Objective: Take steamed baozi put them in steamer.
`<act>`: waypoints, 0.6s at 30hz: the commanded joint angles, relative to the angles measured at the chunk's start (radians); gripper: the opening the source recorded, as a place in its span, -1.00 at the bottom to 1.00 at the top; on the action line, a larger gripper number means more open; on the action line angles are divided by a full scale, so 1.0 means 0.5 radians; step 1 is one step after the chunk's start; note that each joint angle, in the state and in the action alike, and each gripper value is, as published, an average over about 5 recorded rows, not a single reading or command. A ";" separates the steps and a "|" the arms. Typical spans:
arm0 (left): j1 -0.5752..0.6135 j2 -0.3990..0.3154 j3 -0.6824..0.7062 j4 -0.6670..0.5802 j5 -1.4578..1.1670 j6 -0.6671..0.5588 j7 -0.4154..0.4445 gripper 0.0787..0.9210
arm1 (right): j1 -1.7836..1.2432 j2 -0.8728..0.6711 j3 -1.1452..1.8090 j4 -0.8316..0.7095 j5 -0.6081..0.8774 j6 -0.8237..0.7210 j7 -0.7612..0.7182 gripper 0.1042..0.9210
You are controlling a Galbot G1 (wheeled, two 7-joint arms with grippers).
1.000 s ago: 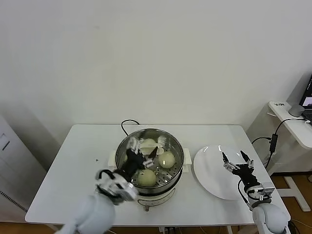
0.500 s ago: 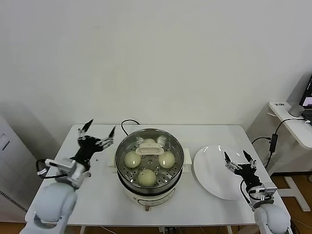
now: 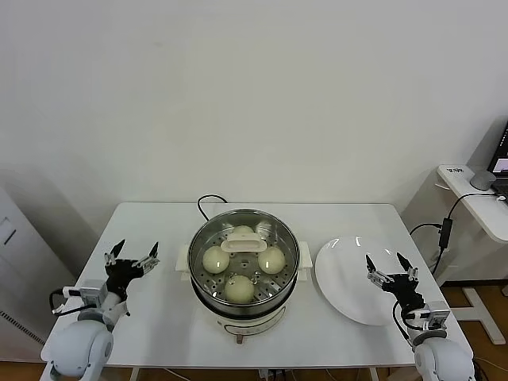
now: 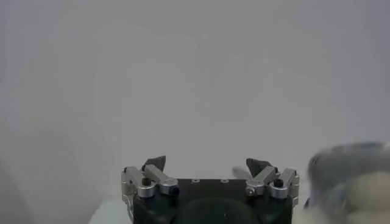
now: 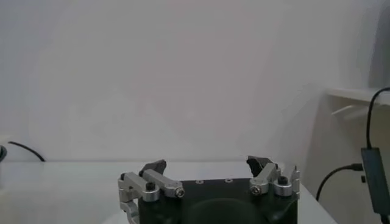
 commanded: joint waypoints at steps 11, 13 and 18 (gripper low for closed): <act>0.028 -0.016 -0.016 0.326 -0.036 -0.016 -0.060 0.77 | -0.054 0.004 0.015 0.037 -0.047 -0.049 0.016 0.76; 0.029 -0.015 -0.020 0.326 -0.041 -0.016 -0.059 0.77 | -0.055 0.007 0.019 0.041 -0.063 -0.058 0.015 0.76; 0.030 -0.014 -0.027 0.312 -0.052 -0.018 -0.056 0.77 | -0.059 0.013 0.019 0.047 -0.065 -0.073 0.018 0.76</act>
